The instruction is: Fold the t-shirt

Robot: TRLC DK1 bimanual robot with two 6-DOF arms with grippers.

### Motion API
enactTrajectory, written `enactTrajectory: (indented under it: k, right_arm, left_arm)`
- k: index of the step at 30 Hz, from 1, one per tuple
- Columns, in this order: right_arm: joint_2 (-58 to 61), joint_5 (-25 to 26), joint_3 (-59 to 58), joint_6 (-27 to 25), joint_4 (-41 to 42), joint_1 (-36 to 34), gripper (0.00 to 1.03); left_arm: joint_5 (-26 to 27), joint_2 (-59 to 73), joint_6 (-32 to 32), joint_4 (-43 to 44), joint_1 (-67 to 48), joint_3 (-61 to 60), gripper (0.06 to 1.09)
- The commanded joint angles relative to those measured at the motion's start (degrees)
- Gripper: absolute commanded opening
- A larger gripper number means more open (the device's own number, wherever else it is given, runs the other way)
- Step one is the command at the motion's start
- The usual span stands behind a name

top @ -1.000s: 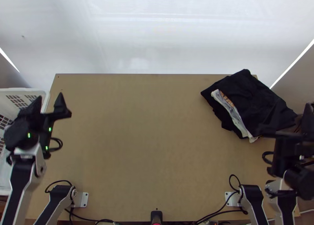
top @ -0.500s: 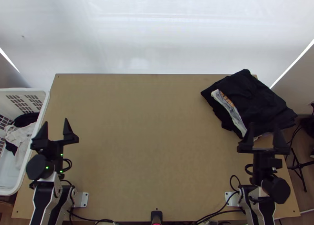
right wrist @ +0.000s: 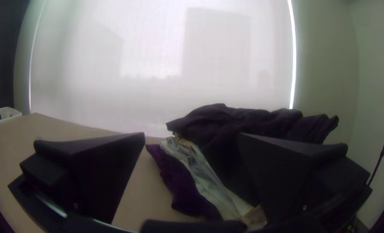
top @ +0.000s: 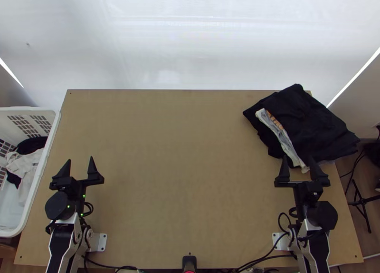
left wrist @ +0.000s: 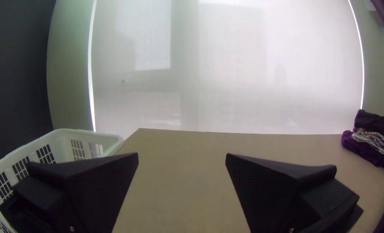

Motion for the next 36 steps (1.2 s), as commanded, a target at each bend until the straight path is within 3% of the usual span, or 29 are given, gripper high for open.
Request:
enactTrajectory:
  k: [1, 5, 36]
  right_arm:
    - [0.1, 0.4, -0.3, -0.4, -4.0, -0.4, 0.99]
    - [0.0, 0.3, 0.0, 1.8, -7.1, -2.4, 0.99]
    - [-0.1, 0.3, -0.1, 1.8, -6.8, -2.1, 0.99]
  left_arm:
    - [2.4, -5.3, 0.0, -5.5, 0.3, -1.1, 1.04]
    - [3.7, -5.4, 0.0, -5.7, 0.3, -1.1, 1.04]
    - [4.0, -9.3, 1.4, -5.6, 0.0, -1.1, 1.04]
